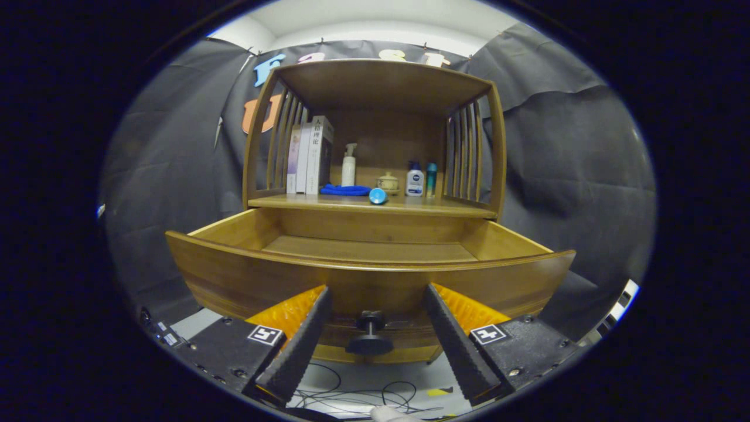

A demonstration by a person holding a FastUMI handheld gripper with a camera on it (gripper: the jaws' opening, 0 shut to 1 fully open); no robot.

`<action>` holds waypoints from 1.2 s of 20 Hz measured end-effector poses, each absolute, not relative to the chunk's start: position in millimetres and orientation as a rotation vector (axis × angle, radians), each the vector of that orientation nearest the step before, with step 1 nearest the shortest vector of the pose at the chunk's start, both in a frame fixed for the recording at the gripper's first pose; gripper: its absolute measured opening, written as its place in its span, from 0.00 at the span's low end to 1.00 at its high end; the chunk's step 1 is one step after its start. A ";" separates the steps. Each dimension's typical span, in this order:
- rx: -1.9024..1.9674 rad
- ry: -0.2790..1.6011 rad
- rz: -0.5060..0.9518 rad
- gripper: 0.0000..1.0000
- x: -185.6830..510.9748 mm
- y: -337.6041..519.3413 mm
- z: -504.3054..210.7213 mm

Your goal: Pull open the drawer, take out the items inside it, and place them on the countertop above the cabinet.

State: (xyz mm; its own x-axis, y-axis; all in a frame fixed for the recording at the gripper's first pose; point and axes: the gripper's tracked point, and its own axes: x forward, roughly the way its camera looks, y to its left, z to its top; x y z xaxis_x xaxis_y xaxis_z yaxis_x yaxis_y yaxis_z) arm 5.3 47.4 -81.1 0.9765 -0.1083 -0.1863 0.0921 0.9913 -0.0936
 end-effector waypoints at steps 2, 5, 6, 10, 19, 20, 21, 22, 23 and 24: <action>-0.073 0.199 -0.087 1.00 11.3 47.7 -80.1; -0.043 0.212 -0.065 1.00 22.9 43.8 -79.0; -0.036 0.213 -0.064 1.00 25.8 44.8 -78.1; -0.038 0.215 -0.070 0.99 41.4 45.2 -75.5; -0.041 0.208 -0.097 0.99 87.1 49.3 -66.4; -0.043 0.200 -0.099 0.99 91.7 49.8 -68.1; -0.045 0.202 -0.100 1.00 97.9 49.7 -67.8; -0.045 0.193 -0.102 1.00 103.4 50.0 -67.1; -0.043 0.193 -0.102 1.00 108.8 49.9 -67.8; -0.036 0.195 -0.103 1.00 115.2 50.0 -67.6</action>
